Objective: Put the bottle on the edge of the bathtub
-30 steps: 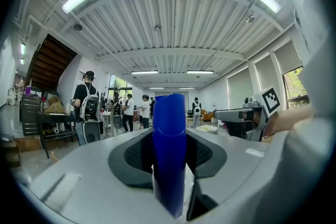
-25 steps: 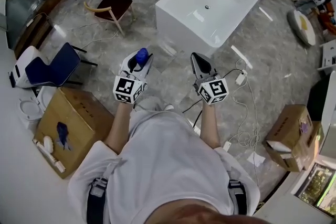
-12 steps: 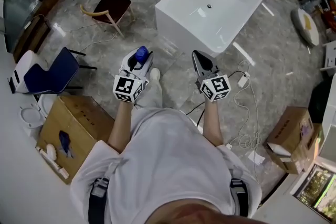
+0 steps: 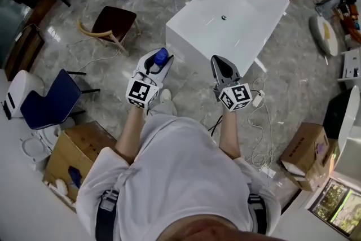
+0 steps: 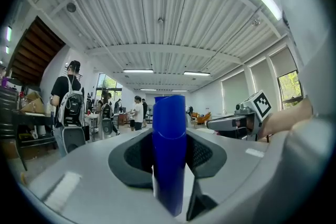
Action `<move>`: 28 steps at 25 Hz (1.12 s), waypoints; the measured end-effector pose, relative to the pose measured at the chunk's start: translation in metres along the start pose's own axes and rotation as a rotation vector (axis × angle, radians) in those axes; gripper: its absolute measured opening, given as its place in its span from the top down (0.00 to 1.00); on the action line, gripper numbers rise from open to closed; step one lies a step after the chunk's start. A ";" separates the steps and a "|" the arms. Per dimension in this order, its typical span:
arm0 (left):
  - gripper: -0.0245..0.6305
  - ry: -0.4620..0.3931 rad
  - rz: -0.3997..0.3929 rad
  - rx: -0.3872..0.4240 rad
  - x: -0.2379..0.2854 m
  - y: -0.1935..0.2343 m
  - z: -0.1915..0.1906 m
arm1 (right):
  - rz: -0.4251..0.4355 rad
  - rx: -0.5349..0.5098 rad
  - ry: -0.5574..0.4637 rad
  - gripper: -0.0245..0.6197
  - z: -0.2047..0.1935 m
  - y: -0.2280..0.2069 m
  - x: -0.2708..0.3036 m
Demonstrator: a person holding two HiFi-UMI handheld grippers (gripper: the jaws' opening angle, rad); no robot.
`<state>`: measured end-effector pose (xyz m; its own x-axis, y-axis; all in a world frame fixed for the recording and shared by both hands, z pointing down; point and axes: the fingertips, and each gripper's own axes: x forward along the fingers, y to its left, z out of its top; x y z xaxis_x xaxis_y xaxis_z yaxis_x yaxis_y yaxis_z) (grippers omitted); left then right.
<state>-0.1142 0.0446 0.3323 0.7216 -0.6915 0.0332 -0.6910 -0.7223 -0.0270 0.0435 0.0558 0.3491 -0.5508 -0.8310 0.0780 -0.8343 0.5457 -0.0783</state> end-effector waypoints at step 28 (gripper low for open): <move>0.74 -0.022 -0.095 0.003 0.282 0.176 -0.050 | -0.149 0.031 -0.086 0.96 0.004 -0.232 0.197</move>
<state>-0.0344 -0.2770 0.3866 0.7847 -0.6198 0.0133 -0.6193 -0.7847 -0.0275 0.1282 -0.2350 0.3792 -0.4156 -0.9095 0.0054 -0.9049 0.4129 -0.1033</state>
